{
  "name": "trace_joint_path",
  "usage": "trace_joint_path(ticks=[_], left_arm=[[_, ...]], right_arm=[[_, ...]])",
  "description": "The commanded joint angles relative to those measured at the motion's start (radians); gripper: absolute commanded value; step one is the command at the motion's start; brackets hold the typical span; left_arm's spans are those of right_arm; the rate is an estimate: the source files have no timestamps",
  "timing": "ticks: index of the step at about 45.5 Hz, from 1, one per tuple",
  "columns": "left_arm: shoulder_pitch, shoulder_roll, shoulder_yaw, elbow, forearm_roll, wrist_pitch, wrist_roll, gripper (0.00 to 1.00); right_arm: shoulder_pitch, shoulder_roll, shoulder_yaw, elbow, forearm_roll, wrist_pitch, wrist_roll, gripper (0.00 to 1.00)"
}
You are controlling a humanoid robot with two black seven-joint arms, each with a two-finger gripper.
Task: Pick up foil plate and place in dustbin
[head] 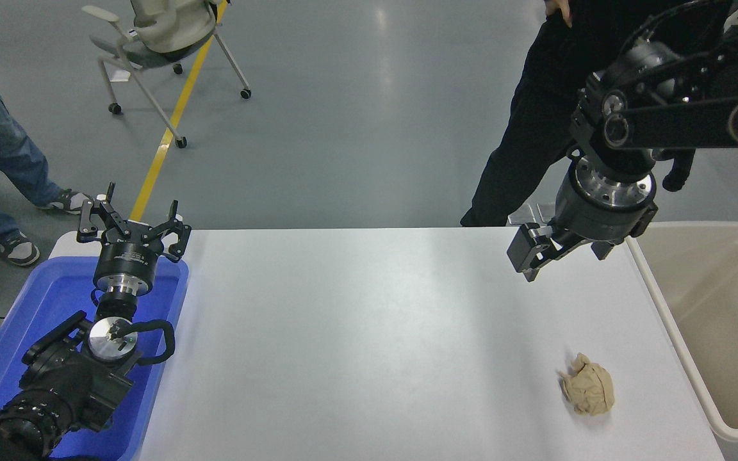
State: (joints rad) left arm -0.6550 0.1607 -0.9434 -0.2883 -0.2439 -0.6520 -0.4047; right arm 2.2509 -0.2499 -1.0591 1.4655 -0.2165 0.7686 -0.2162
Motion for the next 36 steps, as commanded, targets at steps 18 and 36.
trace_joint_path(ticks=[18, 36], left_arm=[[0.0, -0.001, 0.0, 0.001, 0.0, 0.0, 0.0, 0.99], [0.0, 0.0, 0.0, 0.0, 0.0, 0.0, 0.0, 0.99]], right_arm=[[0.082, 0.001, -0.053, 0.042, 0.147, 0.017, -0.035, 1.0], [0.081, 0.001, -0.047, 0.042, 0.154, 0.017, -0.034, 1.0]])
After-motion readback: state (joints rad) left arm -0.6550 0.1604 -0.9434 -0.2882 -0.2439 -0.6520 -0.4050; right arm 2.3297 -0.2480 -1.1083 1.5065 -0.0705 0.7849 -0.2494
